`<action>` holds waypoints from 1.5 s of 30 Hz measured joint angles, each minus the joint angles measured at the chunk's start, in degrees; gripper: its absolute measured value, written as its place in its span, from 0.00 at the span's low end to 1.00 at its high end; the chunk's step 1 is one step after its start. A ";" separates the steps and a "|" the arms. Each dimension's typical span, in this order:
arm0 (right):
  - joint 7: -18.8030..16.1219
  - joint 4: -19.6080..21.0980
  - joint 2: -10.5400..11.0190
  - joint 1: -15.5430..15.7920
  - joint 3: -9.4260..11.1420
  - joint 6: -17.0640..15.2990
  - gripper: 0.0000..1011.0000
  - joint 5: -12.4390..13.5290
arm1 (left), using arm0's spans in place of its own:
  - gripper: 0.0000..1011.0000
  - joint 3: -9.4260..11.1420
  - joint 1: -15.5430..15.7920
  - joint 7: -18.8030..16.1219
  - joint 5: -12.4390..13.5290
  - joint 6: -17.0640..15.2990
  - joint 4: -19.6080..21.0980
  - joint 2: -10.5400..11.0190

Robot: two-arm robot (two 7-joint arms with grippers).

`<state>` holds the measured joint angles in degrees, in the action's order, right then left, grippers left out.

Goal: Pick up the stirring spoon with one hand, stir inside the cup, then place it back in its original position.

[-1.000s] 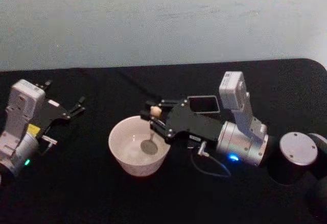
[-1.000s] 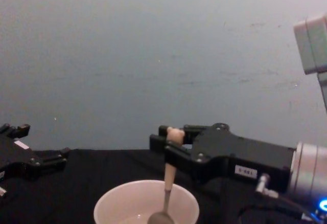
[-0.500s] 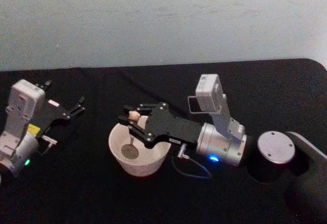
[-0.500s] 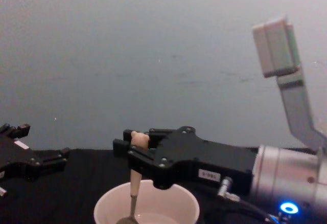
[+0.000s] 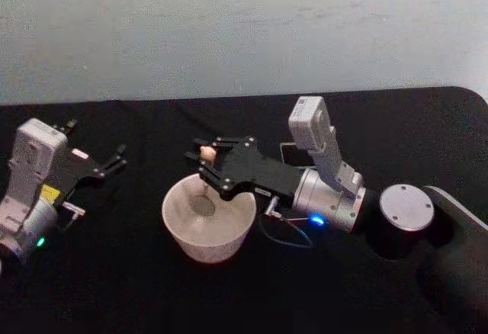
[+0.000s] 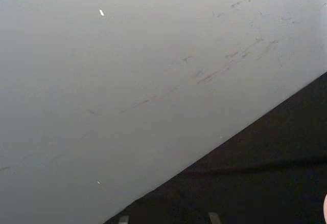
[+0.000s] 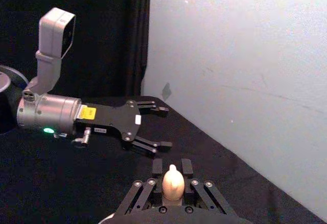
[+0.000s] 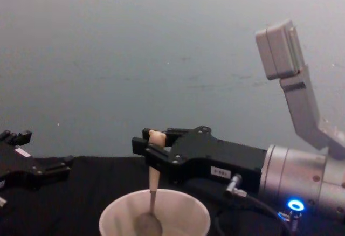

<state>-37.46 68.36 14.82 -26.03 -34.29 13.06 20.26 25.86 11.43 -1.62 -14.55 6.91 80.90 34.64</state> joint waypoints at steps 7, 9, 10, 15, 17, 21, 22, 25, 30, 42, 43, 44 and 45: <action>0.42 -0.08 0.06 0.01 0.63 0.01 0.21 -0.23 | 0.99 0.00 0.00 0.00 0.00 0.00 0.00 0.00; 0.48 -0.08 0.11 0.11 0.84 0.00 0.21 -0.31 | 0.99 0.00 0.00 0.00 0.00 0.00 0.00 0.00; 0.50 -0.07 0.14 0.14 0.90 -0.01 0.21 -0.32 | 0.99 0.00 0.00 0.00 0.00 0.00 0.00 0.00; 0.75 0.50 0.77 0.61 1.58 -0.32 0.21 -0.29 | 0.99 0.00 0.00 0.00 0.00 0.00 0.00 0.00; 0.81 1.04 1.31 1.05 1.96 -0.55 0.21 -0.18 | 0.99 0.00 0.00 0.00 0.00 0.00 0.00 0.00; 0.82 2.38 2.47 2.17 2.69 -1.08 0.21 0.36 | 0.99 0.00 0.00 0.00 0.00 0.00 0.00 0.00; 0.81 2.80 2.72 2.46 2.83 -1.24 0.21 0.56 | 0.99 0.00 0.00 0.00 0.00 0.00 0.00 0.00; 0.55 4.58 3.79 3.74 3.32 -1.78 0.21 1.39 | 0.99 0.00 0.00 0.00 0.00 0.00 0.00 0.00; -0.58 7.61 5.28 5.78 3.53 -2.48 0.21 2.89 | 0.99 0.00 0.00 0.00 0.00 0.00 0.00 0.00; -2.50 9.46 4.72 6.53 0.39 -3.22 0.21 4.00 | 0.99 0.00 0.00 0.00 0.00 0.00 0.00 0.00; -2.48 9.23 4.48 6.34 0.24 -3.16 0.21 3.96 | 0.99 0.00 0.00 0.00 0.00 0.00 0.00 0.00; -2.43 8.97 4.19 6.11 0.08 -3.06 0.21 3.92 | 0.99 0.00 0.00 0.00 0.00 0.00 0.00 0.00; -2.37 8.66 3.90 5.86 -0.05 -2.95 0.21 3.88 | 0.99 0.00 0.00 0.00 0.00 0.00 0.00 0.00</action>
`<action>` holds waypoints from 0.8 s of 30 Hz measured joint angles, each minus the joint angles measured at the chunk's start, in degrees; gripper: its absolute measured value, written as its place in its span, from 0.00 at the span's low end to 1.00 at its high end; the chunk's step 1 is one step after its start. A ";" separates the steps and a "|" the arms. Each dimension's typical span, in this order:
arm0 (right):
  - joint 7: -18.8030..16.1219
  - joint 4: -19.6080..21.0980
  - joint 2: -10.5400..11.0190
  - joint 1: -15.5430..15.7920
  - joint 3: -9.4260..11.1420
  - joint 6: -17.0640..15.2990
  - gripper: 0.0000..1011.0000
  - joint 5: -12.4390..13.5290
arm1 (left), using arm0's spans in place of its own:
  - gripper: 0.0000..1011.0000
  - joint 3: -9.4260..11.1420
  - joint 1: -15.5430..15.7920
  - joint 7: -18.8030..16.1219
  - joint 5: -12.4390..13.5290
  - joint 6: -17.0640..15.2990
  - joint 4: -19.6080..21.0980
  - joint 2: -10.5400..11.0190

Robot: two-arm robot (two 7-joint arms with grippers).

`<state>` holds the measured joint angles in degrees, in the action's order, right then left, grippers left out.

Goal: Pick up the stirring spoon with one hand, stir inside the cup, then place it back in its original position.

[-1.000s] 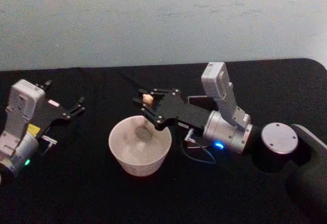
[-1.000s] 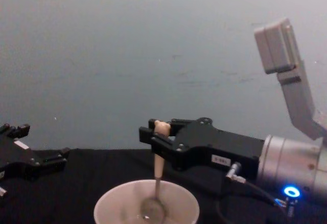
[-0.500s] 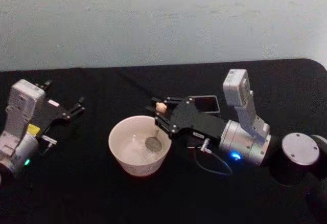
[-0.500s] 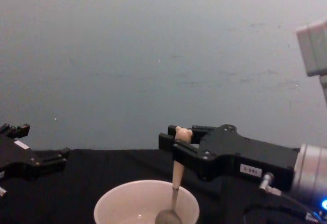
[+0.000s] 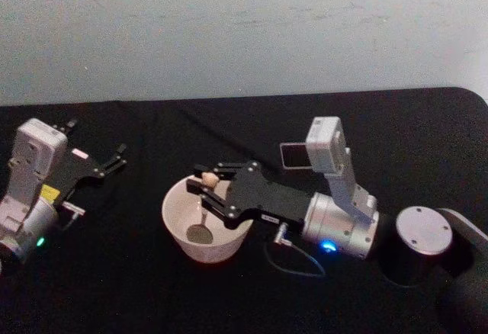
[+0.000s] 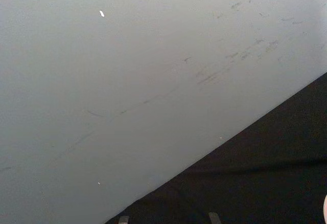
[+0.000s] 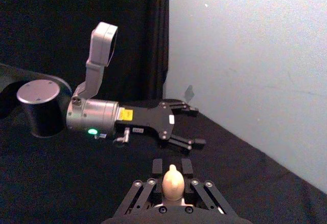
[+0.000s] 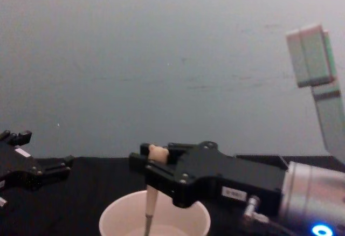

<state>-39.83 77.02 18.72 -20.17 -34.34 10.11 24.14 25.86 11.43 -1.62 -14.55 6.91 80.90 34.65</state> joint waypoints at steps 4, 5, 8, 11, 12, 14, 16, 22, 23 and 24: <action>0.54 -2.05 -1.47 -1.44 -0.41 0.71 0.21 -0.49 | 0.99 0.00 0.00 0.00 0.00 0.00 0.00 0.00; 0.82 -3.00 -2.08 -2.09 -0.48 1.02 0.21 -0.72 | 0.99 0.00 0.00 0.00 0.00 0.00 0.00 0.00; 1.48 -4.85 -2.99 -3.19 -0.50 1.47 0.21 -1.30 | 0.99 0.00 0.00 0.00 0.00 0.00 0.00 0.00; 1.92 -6.03 -3.48 -3.87 -0.39 1.70 0.21 -1.67 | 0.99 0.00 0.00 0.00 0.00 0.00 0.00 0.00; 2.14 -6.62 -3.69 -4.20 -0.23 1.83 0.21 -1.86 | 0.99 0.00 0.00 0.00 0.00 0.00 0.00 0.00; 2.39 -7.27 -3.89 -4.52 0.06 2.00 0.21 -2.02 | 0.99 0.00 0.00 0.00 0.00 0.00 0.00 0.00; 2.49 -7.55 -3.95 -4.64 0.25 2.08 0.21 -2.11 | 0.99 0.00 0.00 0.00 0.00 0.00 0.00 0.00; 3.03 -8.01 -4.04 -4.81 1.06 2.22 0.21 -2.29 | 0.99 0.00 0.00 0.00 0.00 0.00 0.00 0.00; 3.08 -8.03 -4.04 -4.82 1.12 2.23 0.21 -2.31 | 0.99 0.00 0.00 0.00 0.00 0.00 0.00 0.00; 3.12 -8.05 -4.05 -4.84 1.19 2.24 0.21 -2.33 | 0.99 0.00 0.00 0.00 0.00 0.00 0.00 0.00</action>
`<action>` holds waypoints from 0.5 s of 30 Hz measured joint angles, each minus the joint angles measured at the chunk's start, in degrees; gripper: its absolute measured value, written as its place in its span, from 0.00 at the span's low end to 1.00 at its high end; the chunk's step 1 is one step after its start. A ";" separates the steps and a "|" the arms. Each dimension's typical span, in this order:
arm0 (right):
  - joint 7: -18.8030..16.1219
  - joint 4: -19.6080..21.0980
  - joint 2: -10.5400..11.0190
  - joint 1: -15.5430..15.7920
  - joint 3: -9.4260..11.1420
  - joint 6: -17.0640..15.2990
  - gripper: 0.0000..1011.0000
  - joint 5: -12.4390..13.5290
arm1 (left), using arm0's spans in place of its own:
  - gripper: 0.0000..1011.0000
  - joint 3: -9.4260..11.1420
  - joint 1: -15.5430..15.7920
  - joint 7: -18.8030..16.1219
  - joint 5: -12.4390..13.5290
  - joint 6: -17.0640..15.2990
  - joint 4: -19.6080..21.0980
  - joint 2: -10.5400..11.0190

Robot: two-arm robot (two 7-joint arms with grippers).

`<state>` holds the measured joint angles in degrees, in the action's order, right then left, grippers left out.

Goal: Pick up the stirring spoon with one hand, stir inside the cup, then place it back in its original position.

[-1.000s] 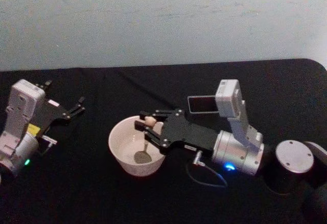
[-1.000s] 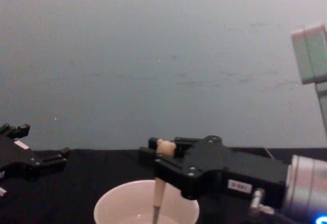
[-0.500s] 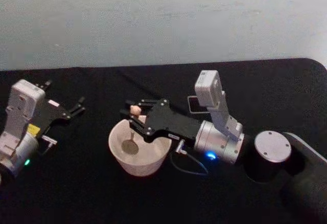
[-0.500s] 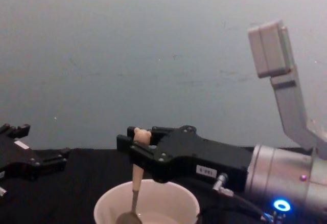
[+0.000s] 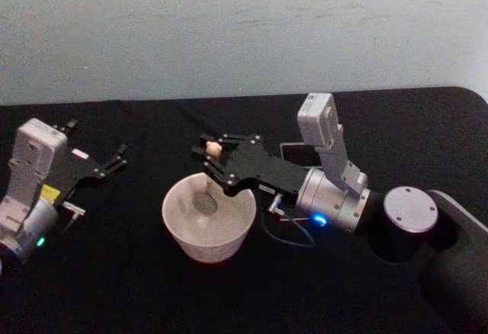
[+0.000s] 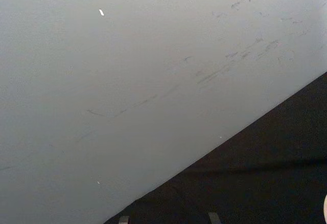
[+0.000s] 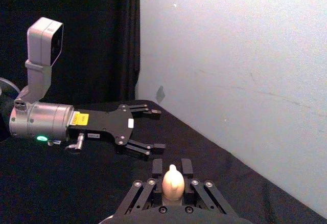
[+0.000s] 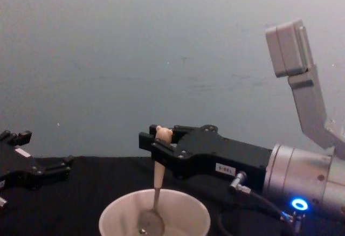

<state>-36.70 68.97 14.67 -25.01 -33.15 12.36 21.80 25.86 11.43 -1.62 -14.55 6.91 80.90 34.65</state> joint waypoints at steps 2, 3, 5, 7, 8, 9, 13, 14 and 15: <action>0.11 0.00 0.00 -0.01 0.18 0.01 0.21 -0.08 | 0.99 0.00 0.00 0.00 0.00 0.00 0.00 0.00; 0.13 -0.01 -0.01 -0.01 0.24 0.01 0.21 -0.10 | 0.99 0.00 0.00 0.00 0.00 0.00 0.00 0.00; 0.22 -0.08 -0.05 -0.03 0.35 0.01 0.21 -0.19 | 0.99 0.00 0.00 0.00 0.00 0.00 0.00 0.00; 0.26 -0.12 -0.07 -0.03 0.40 0.01 0.21 -0.32 | 0.99 0.00 0.00 0.00 0.00 0.00 0.00 0.00; 0.26 -0.15 -0.06 -0.03 0.47 0.01 0.21 -0.40 | 0.99 0.00 0.00 0.00 0.00 0.00 0.00 0.00; 0.27 -0.15 -0.06 -0.03 0.50 0.01 0.21 -0.42 | 0.99 0.00 0.00 0.00 0.00 0.00 0.00 0.00; 0.35 -0.15 0.01 0.01 0.72 0.01 0.21 -0.62 | 0.99 0.00 0.00 0.00 0.00 0.00 0.00 0.00; 0.39 -0.13 0.07 0.03 0.79 0.01 0.21 -0.67 | 0.99 0.00 0.00 0.00 0.00 0.00 0.00 0.00; 0.41 -0.09 0.13 0.05 0.83 0.01 0.21 -0.69 | 0.99 0.00 0.00 0.00 0.00 0.00 0.00 0.00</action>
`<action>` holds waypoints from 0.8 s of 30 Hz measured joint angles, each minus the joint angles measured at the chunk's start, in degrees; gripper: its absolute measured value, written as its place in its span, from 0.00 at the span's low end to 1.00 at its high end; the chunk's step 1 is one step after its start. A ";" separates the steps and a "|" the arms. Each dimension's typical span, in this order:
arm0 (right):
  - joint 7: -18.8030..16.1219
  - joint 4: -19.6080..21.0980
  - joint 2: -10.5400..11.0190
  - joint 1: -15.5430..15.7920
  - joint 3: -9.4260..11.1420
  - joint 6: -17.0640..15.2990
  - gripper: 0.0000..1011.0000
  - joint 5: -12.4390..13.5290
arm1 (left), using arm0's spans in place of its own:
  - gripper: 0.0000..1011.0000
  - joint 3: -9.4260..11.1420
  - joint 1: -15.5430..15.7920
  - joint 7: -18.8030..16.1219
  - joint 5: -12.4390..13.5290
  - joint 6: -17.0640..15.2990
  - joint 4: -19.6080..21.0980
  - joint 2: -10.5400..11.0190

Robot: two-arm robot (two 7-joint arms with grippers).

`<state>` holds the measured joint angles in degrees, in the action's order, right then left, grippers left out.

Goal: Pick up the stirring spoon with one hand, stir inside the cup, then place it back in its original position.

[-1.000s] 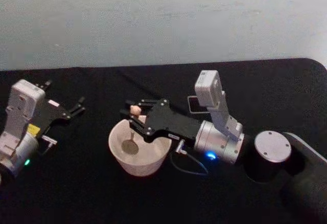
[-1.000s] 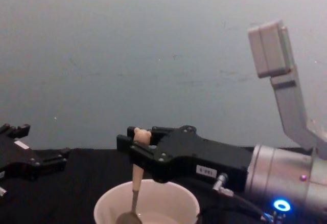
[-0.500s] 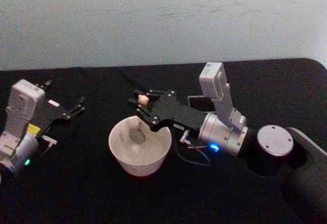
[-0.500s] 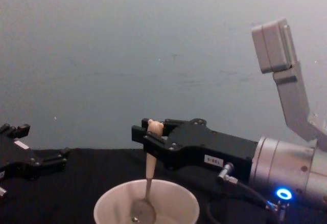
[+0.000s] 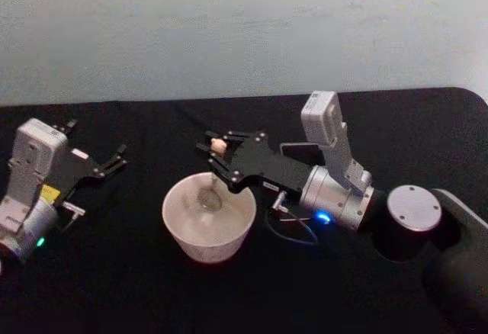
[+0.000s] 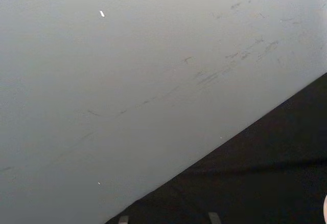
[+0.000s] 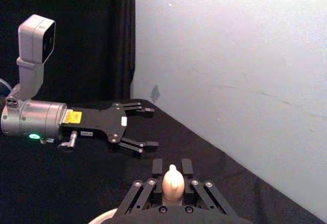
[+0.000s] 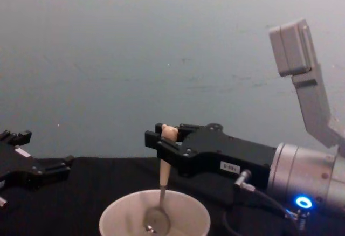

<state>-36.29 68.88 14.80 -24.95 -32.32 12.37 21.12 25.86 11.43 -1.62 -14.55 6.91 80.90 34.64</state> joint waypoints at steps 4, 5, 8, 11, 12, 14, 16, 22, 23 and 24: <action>0.08 0.49 0.62 0.27 0.42 0.00 0.21 -0.12 | 0.99 0.00 0.00 0.00 0.00 0.00 0.00 0.00; 0.08 0.66 0.79 0.35 0.51 0.00 0.21 -0.13 | 0.99 0.00 0.00 0.00 0.00 0.00 0.00 0.00; 0.03 1.67 1.71 0.96 0.93 -0.01 0.21 -0.13 | 0.99 0.00 0.00 0.00 0.00 0.00 0.00 0.00; -0.28 3.51 3.11 2.16 1.35 -0.21 0.21 0.08 | 0.99 0.00 0.00 0.00 0.00 0.00 0.00 0.00; -0.34 3.96 3.45 2.49 1.44 -0.29 0.21 0.18 | 0.99 0.00 0.00 0.00 0.00 0.00 0.00 0.00; -0.55 4.90 4.04 3.12 1.56 -0.48 0.21 0.43 | 0.99 0.00 0.00 0.00 0.00 0.00 0.00 0.00; -0.96 6.40 4.91 4.16 1.63 -0.79 0.21 0.88 | 0.99 0.00 0.00 0.00 0.00 0.00 0.00 0.00; -2.30 9.38 6.10 5.98 1.00 -1.52 0.21 2.02 | 0.99 0.00 0.00 0.00 0.00 0.00 0.00 0.00; -2.49 9.64 6.13 6.11 0.80 -1.60 0.21 2.15 | 0.99 0.00 0.00 0.00 0.00 0.00 0.00 0.00; -2.82 10.04 6.13 6.28 0.42 -1.70 0.21 2.37 | 0.99 0.00 0.00 0.00 0.00 0.00 0.00 0.00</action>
<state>-39.11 78.92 20.93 -18.67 -31.90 10.67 23.49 25.86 11.43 -1.62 -14.55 6.91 80.90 34.65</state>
